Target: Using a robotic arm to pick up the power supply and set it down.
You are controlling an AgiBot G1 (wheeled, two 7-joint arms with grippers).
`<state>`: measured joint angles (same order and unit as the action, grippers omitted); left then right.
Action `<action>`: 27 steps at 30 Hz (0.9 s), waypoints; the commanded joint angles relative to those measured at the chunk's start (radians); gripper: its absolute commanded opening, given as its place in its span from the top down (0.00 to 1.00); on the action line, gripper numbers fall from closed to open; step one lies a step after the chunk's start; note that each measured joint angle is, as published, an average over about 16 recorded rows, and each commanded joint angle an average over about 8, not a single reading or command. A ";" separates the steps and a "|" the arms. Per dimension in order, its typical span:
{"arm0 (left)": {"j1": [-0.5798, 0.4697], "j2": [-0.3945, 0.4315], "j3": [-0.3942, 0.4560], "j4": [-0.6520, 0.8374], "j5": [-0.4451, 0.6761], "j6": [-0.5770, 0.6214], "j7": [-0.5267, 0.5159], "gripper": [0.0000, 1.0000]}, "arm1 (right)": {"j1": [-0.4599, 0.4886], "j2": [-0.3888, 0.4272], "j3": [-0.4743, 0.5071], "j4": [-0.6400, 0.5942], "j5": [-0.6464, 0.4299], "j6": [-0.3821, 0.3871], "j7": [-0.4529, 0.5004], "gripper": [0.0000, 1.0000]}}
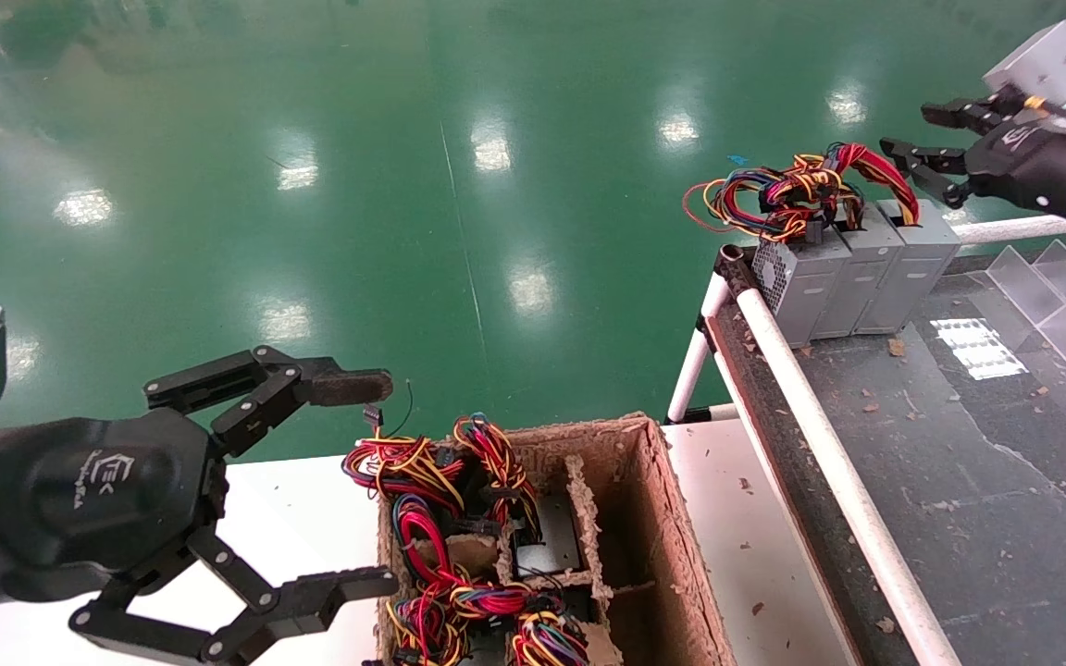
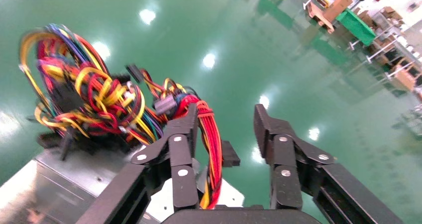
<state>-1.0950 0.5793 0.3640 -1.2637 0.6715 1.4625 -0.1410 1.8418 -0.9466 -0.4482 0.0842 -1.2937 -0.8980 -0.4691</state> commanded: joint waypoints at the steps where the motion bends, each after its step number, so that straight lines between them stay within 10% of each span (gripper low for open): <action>1: 0.000 0.000 0.000 0.000 0.000 0.000 0.000 0.00 | 0.008 0.005 0.006 -0.014 0.009 -0.022 0.004 0.00; 27: 0.000 0.000 0.000 0.000 0.000 0.000 0.000 0.00 | -0.283 0.134 0.077 0.442 0.232 -0.262 0.256 0.00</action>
<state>-1.0950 0.5792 0.3641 -1.2632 0.6712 1.4623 -0.1408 1.5594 -0.8129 -0.3715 0.5257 -1.0620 -1.1597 -0.2132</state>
